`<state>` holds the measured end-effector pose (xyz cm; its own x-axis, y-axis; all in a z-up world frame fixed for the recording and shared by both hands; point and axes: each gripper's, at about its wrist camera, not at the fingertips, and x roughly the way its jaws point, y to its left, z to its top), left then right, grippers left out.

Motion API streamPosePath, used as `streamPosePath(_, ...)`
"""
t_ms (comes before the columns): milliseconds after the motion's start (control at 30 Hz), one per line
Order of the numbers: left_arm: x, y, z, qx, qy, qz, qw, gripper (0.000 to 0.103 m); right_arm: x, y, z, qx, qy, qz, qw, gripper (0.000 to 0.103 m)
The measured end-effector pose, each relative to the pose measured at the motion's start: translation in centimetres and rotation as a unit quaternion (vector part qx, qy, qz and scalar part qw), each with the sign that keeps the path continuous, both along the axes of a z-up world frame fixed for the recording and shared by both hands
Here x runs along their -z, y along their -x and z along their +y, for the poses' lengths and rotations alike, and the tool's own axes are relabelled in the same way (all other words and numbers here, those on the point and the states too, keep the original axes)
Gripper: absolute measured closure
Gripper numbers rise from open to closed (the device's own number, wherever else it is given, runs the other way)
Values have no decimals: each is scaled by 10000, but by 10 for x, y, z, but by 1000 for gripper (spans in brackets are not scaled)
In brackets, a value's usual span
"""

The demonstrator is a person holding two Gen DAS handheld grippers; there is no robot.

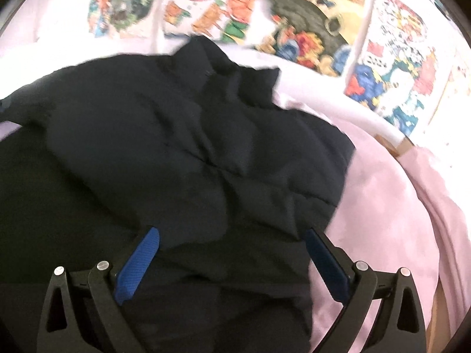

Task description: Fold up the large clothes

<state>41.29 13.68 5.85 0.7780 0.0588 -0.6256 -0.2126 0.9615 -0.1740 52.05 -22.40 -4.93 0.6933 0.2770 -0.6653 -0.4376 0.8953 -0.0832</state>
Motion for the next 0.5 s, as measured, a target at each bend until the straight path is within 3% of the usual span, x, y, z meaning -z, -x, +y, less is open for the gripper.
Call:
streamPosePath(100,-1,33,28,-549,370,-78,9978,17,-24,12,13,-374,-324,40,9988,2)
streamPosePath(200,6,64,65,-1309,1070,-121,9855,13,-47,26,24,-709,-798,117,9942,0)
streamPosePath(267,14,82,90,-1771,1720,-127,9690,13,-56,34,34,-882,-972,143,9912,0)
streamPosePath(400,36,120,128,-2494,2804,-288,9265,13,-57,51,57,-1242,-974,229,9872,0)
streamPosePath(500,38,130,137,-2604,3025,-534,9153,13,-50,58,72,-1421,-787,225,9865,0)
